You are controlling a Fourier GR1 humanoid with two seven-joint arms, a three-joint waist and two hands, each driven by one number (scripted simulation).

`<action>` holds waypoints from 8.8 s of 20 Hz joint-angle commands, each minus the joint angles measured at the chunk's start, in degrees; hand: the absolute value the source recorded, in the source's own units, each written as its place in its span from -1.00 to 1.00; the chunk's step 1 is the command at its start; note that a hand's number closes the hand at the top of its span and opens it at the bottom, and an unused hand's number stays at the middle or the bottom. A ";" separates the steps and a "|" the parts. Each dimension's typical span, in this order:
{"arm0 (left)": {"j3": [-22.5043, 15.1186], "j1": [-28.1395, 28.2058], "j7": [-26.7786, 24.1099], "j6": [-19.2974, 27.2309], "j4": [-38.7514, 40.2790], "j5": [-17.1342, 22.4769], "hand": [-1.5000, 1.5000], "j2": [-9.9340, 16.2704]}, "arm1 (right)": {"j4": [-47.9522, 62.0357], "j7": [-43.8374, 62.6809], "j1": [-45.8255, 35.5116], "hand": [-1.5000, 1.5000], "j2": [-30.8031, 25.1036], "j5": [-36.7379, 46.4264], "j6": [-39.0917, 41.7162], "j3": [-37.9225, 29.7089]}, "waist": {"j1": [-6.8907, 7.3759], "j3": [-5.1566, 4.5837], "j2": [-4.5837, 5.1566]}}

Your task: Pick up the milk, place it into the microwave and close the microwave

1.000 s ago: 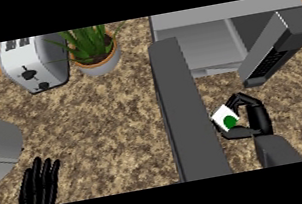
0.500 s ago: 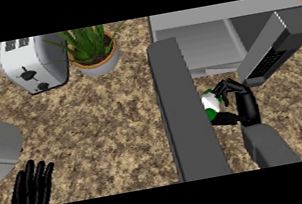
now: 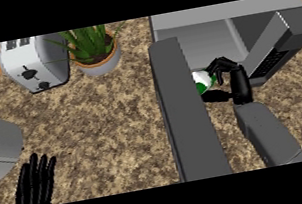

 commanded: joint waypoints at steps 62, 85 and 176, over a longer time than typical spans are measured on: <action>-3.29 -10.34 3.49 -1.21 5.70 -8.97 -1.00 -1.78 | 27.87 -7.84 -13.59 -1.00 -8.10 1.98 -3.58 -10.48 | 2.43 0.21 1.29; -8.25 -13.93 9.63 -4.46 8.36 -11.59 1.00 -2.89 | 18.30 -21.51 8.86 -1.00 -6.22 -4.40 32.68 -10.06 | -1.81 -0.07 -0.41; -34.39 -81.61 -4.42 38.34 61.99 24.20 -1.00 -13.96 | -66.63 23.36 37.41 -1.00 -23.54 -44.27 54.80 -2.56 | -23.86 -0.20 5.93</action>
